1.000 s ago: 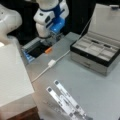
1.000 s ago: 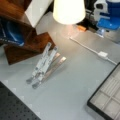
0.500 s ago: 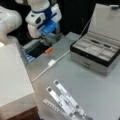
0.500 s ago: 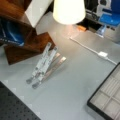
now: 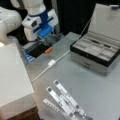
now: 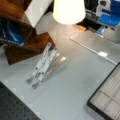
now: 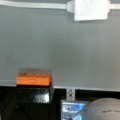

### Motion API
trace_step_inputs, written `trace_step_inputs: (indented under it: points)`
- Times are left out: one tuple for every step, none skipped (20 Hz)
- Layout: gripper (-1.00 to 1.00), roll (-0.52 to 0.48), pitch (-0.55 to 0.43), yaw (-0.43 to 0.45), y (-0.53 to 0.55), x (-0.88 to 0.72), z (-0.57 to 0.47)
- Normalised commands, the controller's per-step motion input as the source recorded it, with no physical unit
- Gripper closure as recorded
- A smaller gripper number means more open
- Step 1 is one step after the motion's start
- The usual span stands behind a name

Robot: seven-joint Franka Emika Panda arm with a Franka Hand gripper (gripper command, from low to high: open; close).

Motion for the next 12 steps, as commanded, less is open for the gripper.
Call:
trace_step_inputs:
  points:
    - [1.0, -0.114, -0.125, 0.029, 0.01, -0.07, -0.12]
    - [1.0, -0.11, -0.126, 0.03, 0.0, -0.09, -0.14]
    - [1.0, -0.109, -0.13, 0.036, -0.01, -0.1, -0.17]
    - [1.0, -0.105, -0.141, 0.049, -0.03, -0.11, -0.19]
    - [1.0, -0.093, -0.144, 0.06, -0.04, -0.12, -0.2]
    - [1.0, -0.094, -0.146, 0.068, -0.05, -0.13, -0.21]
    - [1.0, -0.098, -0.15, 0.077, -0.06, -0.15, -0.21]
    - [1.0, -0.107, -0.157, 0.09, -0.06, -0.16, -0.22]
    - [1.0, -0.109, -0.162, 0.096, -0.06, -0.17, -0.22]
    - [1.0, -0.108, -0.164, 0.099, -0.05, -0.18, -0.22]
    - [1.0, -0.115, -0.167, 0.104, -0.04, -0.18, -0.22]
    - [1.0, -0.121, -0.169, 0.112, -0.04, -0.18, -0.23]
